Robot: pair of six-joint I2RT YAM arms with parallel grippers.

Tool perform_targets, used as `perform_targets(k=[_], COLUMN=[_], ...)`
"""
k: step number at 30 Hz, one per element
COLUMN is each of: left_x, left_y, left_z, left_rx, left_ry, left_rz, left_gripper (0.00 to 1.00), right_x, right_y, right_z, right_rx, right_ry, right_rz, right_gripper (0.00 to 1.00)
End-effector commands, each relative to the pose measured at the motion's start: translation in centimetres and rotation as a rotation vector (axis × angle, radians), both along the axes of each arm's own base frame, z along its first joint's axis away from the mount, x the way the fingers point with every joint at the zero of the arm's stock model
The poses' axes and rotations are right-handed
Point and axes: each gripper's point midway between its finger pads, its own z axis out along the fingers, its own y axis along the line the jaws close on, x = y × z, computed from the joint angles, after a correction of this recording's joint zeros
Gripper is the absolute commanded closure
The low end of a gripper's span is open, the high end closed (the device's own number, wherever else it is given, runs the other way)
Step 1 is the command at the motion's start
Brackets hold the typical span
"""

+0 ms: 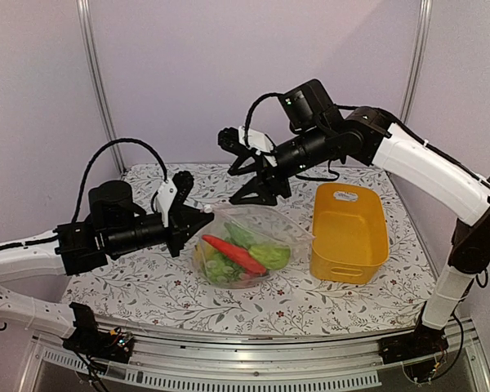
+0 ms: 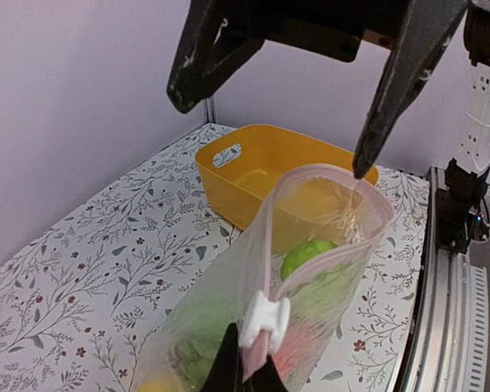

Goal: Place the food in the zip-top bag and seal the zipper
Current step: Pass from the right arm to the left, then zip the zipper on the zipper food storage bag.

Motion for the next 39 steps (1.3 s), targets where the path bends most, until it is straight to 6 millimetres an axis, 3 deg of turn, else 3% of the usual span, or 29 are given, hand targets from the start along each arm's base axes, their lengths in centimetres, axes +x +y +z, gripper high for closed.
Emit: perform_targets(k=[1, 6, 21, 29, 39], left_x=[0.3, 0.3, 0.4, 0.4, 0.4], left_y=[-0.2, -0.2, -0.4, -0.3, -0.3], left_z=[1.8, 2.0, 2.0, 1.9, 1.7], left_rx=[-0.026, -0.028, -0.027, -0.029, -0.027], left_ry=[-0.021, -0.022, -0.024, -0.017, -0.018], left_rz=[-0.005, -0.002, -0.005, -0.001, -0.001], left_gripper=[1.0, 1.0, 1.0, 1.0, 1.0], right_x=[-1.4, -2.3, -2.0, -1.8, -1.8], right_y=[1.5, 2.3, 4.4, 4.8, 4.8], right_z=[-0.1, -0.7, -2.5, -3.2, -3.7], right_rx=[0.017, 0.009, -0.036, -0.054, -0.066], right_ry=[0.06, 0.076, 0.067, 0.05, 0.048], right_rz=[0.068, 0.086, 0.037, 0.024, 0.025], right_gripper=[0.39, 0.47, 0.54, 0.72, 0.86])
